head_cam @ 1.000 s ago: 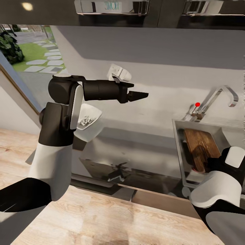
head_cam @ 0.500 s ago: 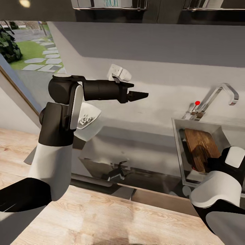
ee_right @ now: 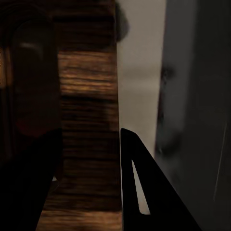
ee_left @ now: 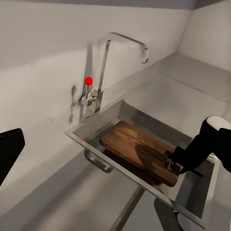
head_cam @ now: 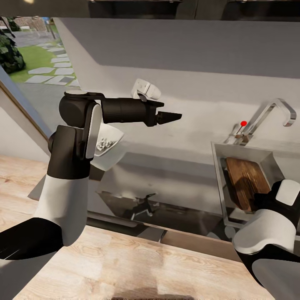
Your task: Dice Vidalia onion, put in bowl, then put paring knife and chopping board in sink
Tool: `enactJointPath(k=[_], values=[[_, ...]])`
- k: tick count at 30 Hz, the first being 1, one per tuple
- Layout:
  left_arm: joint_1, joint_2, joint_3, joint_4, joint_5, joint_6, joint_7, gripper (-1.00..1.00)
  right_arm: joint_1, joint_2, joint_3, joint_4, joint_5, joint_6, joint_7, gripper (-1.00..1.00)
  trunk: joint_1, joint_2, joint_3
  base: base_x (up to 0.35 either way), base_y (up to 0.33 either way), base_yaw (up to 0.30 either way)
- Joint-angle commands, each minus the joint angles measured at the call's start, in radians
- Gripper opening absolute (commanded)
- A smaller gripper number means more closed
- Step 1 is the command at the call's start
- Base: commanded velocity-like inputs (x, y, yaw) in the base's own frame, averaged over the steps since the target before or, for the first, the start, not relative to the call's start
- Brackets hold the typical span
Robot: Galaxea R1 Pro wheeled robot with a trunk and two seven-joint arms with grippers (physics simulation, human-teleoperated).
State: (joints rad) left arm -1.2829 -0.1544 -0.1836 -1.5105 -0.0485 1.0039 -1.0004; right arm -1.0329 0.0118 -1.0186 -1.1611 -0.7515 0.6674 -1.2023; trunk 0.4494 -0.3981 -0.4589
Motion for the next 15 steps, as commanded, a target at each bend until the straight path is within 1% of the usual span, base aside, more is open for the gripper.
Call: enactJointPath(k=[1, 15], values=[[-0.001, -0.001, 0.001, 0.0, -0.005, 0.007, -0.006, 1.0, -0.001, 0.0, -0.004, -0.002, -0.005, 0.008, -0.005, -1.0, 0.001, -0.002, -0.002, 0.0, 0.0, 0.0], [-0.001, 0.001, 0.001, -0.002, -0.005, 0.007, -0.007, 1.0, -0.001, -0.001, -0.008, -0.002, -0.005, 0.008, -0.005, -1.0, 0.001, -0.002, -0.003, 0.0, 0.0, 0.007]])
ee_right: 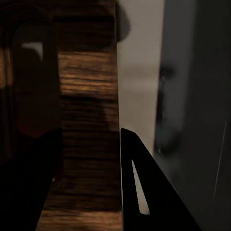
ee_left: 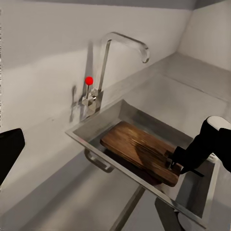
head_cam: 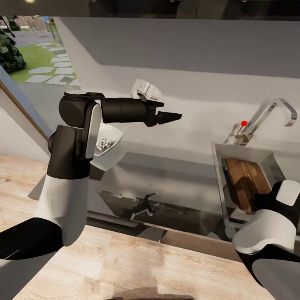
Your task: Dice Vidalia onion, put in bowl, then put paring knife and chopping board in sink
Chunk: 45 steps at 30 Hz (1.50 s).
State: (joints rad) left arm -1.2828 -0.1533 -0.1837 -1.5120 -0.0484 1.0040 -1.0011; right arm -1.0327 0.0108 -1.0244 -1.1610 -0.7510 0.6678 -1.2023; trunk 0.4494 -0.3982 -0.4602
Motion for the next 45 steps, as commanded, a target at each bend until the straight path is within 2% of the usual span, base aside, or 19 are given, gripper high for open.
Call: enactJointPath(k=[1, 20, 27, 45], values=[[-0.001, -0.001, 0.001, 0.0, -0.005, 0.007, -0.007, 1.0, -0.001, 0.0, -0.002, -0.002, -0.005, 0.007, -0.005, -1.0, 0.001, -0.002, -0.002, 0.0, 0.0, 0.109], [-0.001, -0.002, 0.0, 0.0, -0.005, 0.007, -0.007, 1.0, -0.001, 0.0, -0.007, -0.002, -0.005, 0.007, -0.005, -1.0, 0.001, -0.002, -0.007, 0.028, 0.0, 0.036], [-0.001, -0.002, 0.0, -0.001, -0.005, 0.007, -0.007, 1.0, -0.001, 0.0, -0.019, -0.002, -0.006, 0.007, -0.005, -1.0, 0.001, -0.002, -0.016, 0.011, 0.0, 0.0], [-0.001, -0.002, 0.0, -0.001, -0.005, 0.007, -0.007, 1.0, -0.001, 0.0, -0.02, -0.002, -0.006, 0.007, -0.005, -1.0, 0.001, -0.002, -0.033, 0.0, 0.0, -0.007]])
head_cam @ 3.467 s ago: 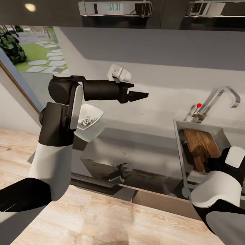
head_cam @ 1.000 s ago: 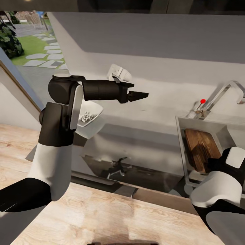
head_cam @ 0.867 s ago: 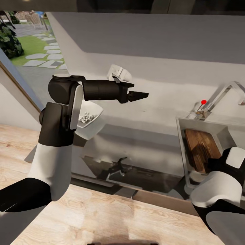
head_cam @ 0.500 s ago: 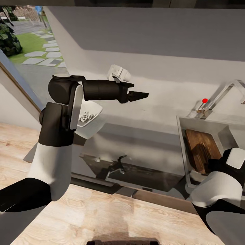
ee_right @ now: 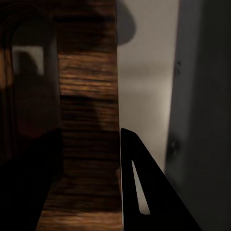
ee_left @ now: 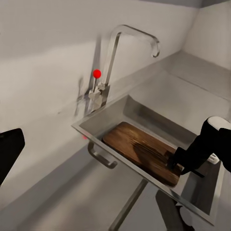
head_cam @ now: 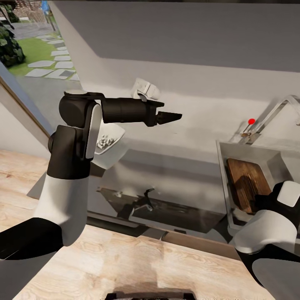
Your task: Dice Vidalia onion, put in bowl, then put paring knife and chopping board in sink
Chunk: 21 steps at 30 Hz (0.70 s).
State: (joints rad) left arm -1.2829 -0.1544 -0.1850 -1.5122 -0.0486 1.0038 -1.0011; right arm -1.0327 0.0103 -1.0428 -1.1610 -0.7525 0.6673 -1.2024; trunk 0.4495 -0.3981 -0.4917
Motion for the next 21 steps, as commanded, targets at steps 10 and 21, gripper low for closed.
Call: enactJointPath(k=[10, 21], values=[[-0.001, -0.001, 0.001, 0.0, -0.005, 0.007, -0.007, 1.0, -0.002, 0.0, -0.003, -0.002, -0.004, 0.008, -0.005, -1.0, 0.001, -0.002, -0.011, 0.0, 0.0, 0.001], [-0.001, -0.001, 0.002, -0.002, -0.005, 0.007, -0.007, 1.0, -0.002, 0.0, -0.003, -0.002, -0.005, 0.008, -0.005, 1.0, 0.001, -0.002, -0.011, 0.0, 0.0, 0.0]])
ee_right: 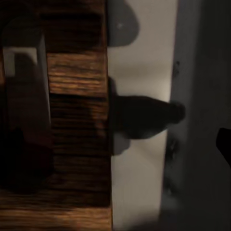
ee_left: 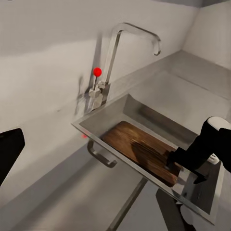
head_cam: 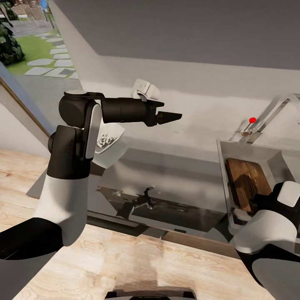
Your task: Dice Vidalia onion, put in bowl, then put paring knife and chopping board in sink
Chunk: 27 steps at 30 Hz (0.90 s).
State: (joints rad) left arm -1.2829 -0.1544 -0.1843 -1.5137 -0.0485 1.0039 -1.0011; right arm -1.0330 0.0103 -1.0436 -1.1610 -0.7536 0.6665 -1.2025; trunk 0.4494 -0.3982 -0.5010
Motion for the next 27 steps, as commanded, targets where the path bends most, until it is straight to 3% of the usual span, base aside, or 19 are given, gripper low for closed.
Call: enactJointPath(k=[1, 22, 27], values=[[-0.001, -0.001, 0.001, 0.0, -0.005, 0.007, -0.007, 1.0, -0.001, 0.0, -0.002, -0.002, -0.003, 0.008, -0.005, 1.0, 0.001, -0.002, -0.002, 0.0, 0.0, 0.0], [-0.001, -0.001, 0.001, 0.0, -0.005, 0.007, -0.007, 1.0, -0.001, 0.0, -0.002, -0.002, -0.004, 0.01, -0.005, 1.0, 0.001, -0.002, 0.018, 0.0, 0.0, 0.0], [-0.001, -0.001, 0.001, 0.0, -0.005, 0.007, -0.007, 1.0, -0.001, 0.0, -0.002, -0.002, -0.004, 0.052, -0.004, 1.0, 0.001, -0.002, 0.026, 0.0, 0.0, 0.0]])
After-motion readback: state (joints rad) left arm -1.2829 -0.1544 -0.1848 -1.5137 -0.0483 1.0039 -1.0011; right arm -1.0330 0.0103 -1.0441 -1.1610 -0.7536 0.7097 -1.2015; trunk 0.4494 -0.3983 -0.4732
